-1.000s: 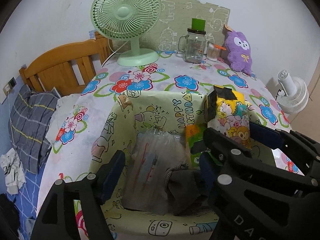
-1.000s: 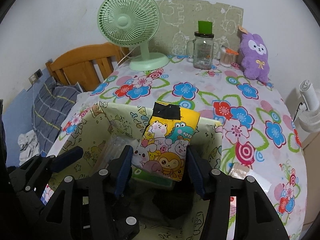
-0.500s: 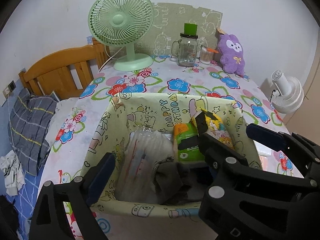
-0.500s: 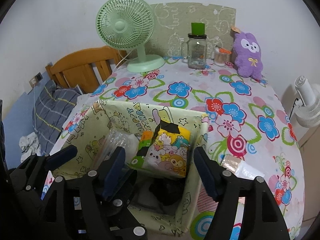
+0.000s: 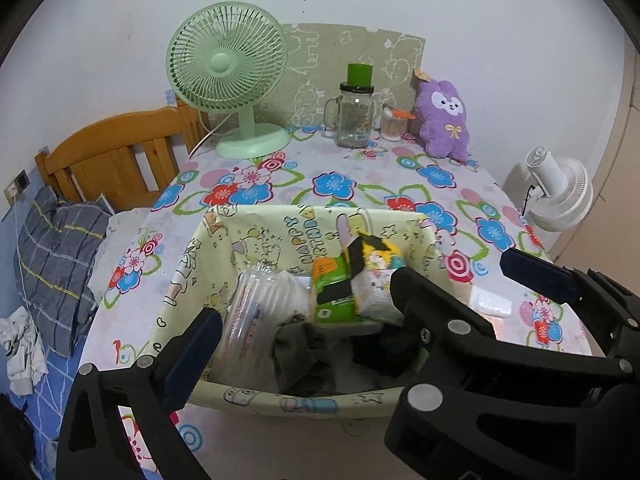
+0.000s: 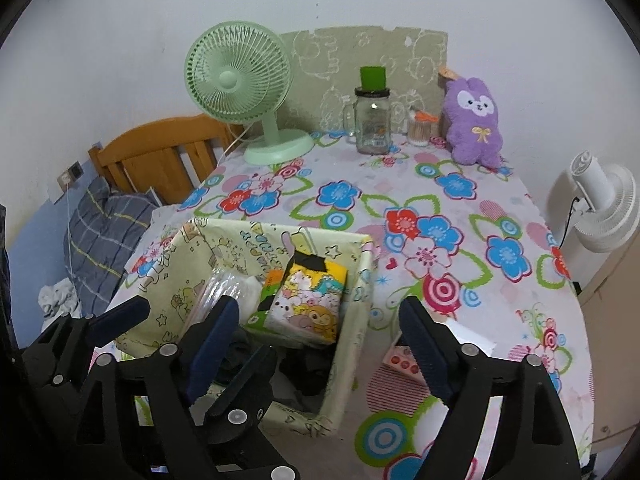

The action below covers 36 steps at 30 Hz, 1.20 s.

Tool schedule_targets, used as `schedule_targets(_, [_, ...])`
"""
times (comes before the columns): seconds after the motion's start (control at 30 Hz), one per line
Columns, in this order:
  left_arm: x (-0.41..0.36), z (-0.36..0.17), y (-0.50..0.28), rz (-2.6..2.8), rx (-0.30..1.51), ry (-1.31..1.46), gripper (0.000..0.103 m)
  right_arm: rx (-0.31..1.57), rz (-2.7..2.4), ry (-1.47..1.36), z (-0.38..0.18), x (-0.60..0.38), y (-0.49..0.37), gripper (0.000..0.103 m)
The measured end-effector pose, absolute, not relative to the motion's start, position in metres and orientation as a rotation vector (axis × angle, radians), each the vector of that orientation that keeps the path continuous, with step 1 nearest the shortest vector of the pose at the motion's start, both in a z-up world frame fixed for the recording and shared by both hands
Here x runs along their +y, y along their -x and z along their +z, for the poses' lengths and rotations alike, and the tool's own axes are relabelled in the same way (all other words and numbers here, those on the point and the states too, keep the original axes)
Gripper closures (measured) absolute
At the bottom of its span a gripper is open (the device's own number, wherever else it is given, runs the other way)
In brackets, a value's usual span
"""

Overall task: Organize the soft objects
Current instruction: 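Release the sock bundle into the box with the left tool while the right releases the cartoon pack, then withdraw both tools from the box toward the pink pouch and white towel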

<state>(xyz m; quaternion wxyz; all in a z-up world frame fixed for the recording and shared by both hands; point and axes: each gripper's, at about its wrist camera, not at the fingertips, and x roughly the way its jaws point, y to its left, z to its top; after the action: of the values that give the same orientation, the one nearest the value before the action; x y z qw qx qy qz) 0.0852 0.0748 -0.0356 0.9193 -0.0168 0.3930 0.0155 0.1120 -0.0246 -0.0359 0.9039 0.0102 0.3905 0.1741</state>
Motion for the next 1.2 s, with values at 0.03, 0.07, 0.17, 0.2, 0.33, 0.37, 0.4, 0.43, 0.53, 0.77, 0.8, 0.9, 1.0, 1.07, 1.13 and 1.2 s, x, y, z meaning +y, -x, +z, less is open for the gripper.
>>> schedule_targets(0.03, [0.073, -0.034, -0.084, 0.028, 0.806, 0.035, 0.000, 0.799, 0.354, -0.023, -0.034, -0.028, -0.110, 0.015])
schedule_targets(0.07, [0.071, -0.033, -0.084, 0.026, 0.805, 0.036, 0.000, 0.794, 0.353, -0.024, -0.032, -0.030, -0.109, 0.015])
schedule_targets(0.17, [0.065, -0.029, -0.080, 0.021, 0.798, 0.036, 0.000, 0.783, 0.349, -0.022, -0.027, -0.036, -0.106, 0.014])
schedule_targets(0.2, [0.064, -0.028, -0.079, 0.017, 0.792, 0.035, 0.000, 0.780, 0.349, -0.021, -0.026, -0.038, -0.105, 0.014])
schedule_targets(0.33, [0.056, -0.022, -0.074, 0.010, 0.771, 0.034, 0.000, 0.764, 0.349, -0.025, -0.020, -0.047, -0.101, 0.013])
schedule_targets(0.37, [0.053, -0.020, -0.073, 0.010, 0.769, 0.035, 0.000, 0.761, 0.348, -0.026, -0.018, -0.050, -0.100, 0.013])
schedule_targets(0.4, [0.051, -0.019, -0.072, 0.010, 0.764, 0.036, 0.000, 0.760, 0.349, -0.026, -0.016, -0.052, -0.100, 0.013])
schedule_targets(0.43, [0.049, -0.017, -0.071, 0.009, 0.759, 0.037, 0.000, 0.755, 0.348, -0.023, -0.015, -0.054, -0.098, 0.013])
schedule_targets(0.53, [0.043, -0.014, -0.068, 0.006, 0.752, 0.040, 0.000, 0.735, 0.338, -0.013, -0.010, -0.060, -0.093, 0.013])
schedule_targets(0.77, [0.029, -0.010, -0.062, 0.004, 0.745, 0.035, 0.000, 0.713, 0.329, -0.010, -0.004, -0.077, -0.086, 0.012])
schedule_targets(0.8, [0.026, -0.010, -0.061, 0.005, 0.746, 0.034, 0.000, 0.711, 0.327, -0.010, -0.004, -0.079, -0.085, 0.012])
schedule_targets(0.9, [0.019, -0.009, -0.060, -0.001, 0.749, 0.035, 0.000, 0.702, 0.320, -0.003, -0.002, -0.086, -0.082, 0.012])
schedule_targets(1.0, [0.015, -0.010, -0.058, -0.003, 0.756, 0.046, 0.000, 0.694, 0.309, 0.002, -0.001, -0.092, -0.079, 0.012])
schedule_targets(1.07, [0.012, -0.010, -0.057, -0.006, 0.761, 0.053, 0.000, 0.694, 0.306, 0.000, -0.001, -0.097, -0.078, 0.012])
schedule_targets(1.13, [0.008, -0.009, -0.056, -0.005, 0.757, 0.053, 0.001, 0.696, 0.308, 0.001, -0.001, -0.101, -0.077, 0.012])
schedule_targets(1.2, [0.004, -0.008, -0.053, 0.011, 0.726, 0.042, 0.001, 0.691, 0.307, 0.006, 0.000, -0.104, -0.075, 0.012])
